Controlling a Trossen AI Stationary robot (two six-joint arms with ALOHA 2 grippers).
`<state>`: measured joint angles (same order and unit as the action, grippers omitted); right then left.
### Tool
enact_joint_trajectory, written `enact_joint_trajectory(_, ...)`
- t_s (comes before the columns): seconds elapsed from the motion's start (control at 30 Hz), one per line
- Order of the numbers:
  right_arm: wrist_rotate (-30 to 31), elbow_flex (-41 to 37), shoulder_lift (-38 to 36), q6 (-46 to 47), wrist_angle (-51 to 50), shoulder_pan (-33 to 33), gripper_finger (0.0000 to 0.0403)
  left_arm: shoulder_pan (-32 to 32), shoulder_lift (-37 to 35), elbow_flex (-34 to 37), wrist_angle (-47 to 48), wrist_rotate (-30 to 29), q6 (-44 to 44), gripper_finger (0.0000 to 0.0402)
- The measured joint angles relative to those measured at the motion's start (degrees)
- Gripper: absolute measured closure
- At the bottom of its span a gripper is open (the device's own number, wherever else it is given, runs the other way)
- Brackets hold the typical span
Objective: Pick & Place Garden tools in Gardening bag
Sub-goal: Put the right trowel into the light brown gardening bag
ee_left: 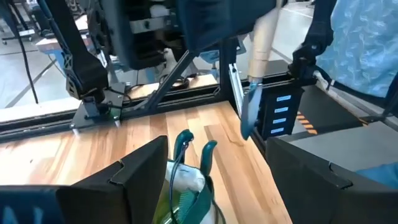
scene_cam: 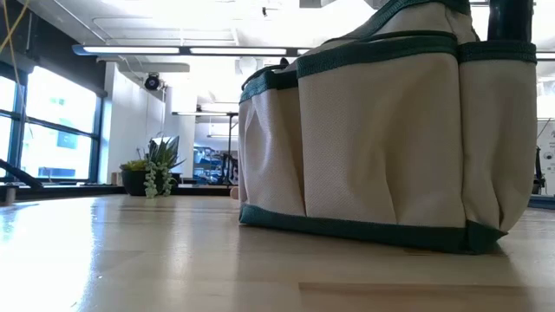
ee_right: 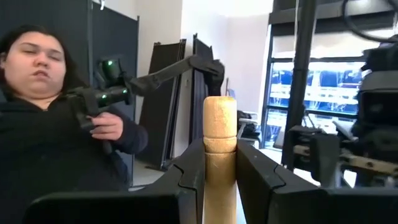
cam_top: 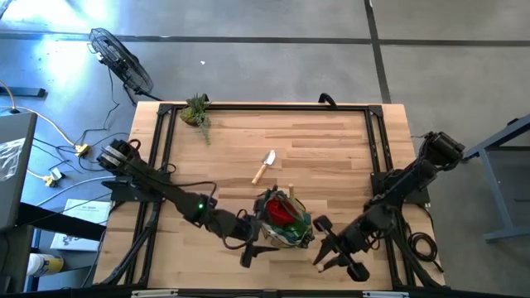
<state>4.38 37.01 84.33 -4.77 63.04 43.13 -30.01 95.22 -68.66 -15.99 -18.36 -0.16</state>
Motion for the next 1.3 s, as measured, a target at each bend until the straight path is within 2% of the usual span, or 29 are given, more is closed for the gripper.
enact_joint_trajectory(0.17,-0.4,0.0,0.0,-1.0,2.1,-2.1,0.0350,0.0,0.0,0.0,0.4,-0.6,-0.1,0.0135)
enact_joint_trajectory(0.3,-3.7,1.5,0.0,-1.0,2.4,-4.7,0.0350,0.0,0.0,0.0,0.5,-0.9,-0.1,0.0135)
enact_joint_trajectory(0.5,-6.4,6.2,0.0,-0.9,-5.7,-7.4,0.0350,0.0,0.0,0.0,0.0,-0.9,-0.2,0.0135)
enact_joint_trajectory(0.73,-6.4,7.8,0.0,-1.0,-7.6,-8.7,0.0350,0.0,0.0,0.0,0.0,-0.9,-0.2,0.0135)
enact_joint_trajectory(1.0,-7.0,7.8,0.6,3.5,-9.3,-12.8,0.0350,0.0,0.0,0.0,-0.1,-0.9,-0.2,0.0135)
enact_joint_trajectory(1.3,-7.9,9.3,4.3,5.5,-8.9,-15.1,0.0350,0.0,0.0,0.0,-0.1,-0.8,-0.1,0.0135)
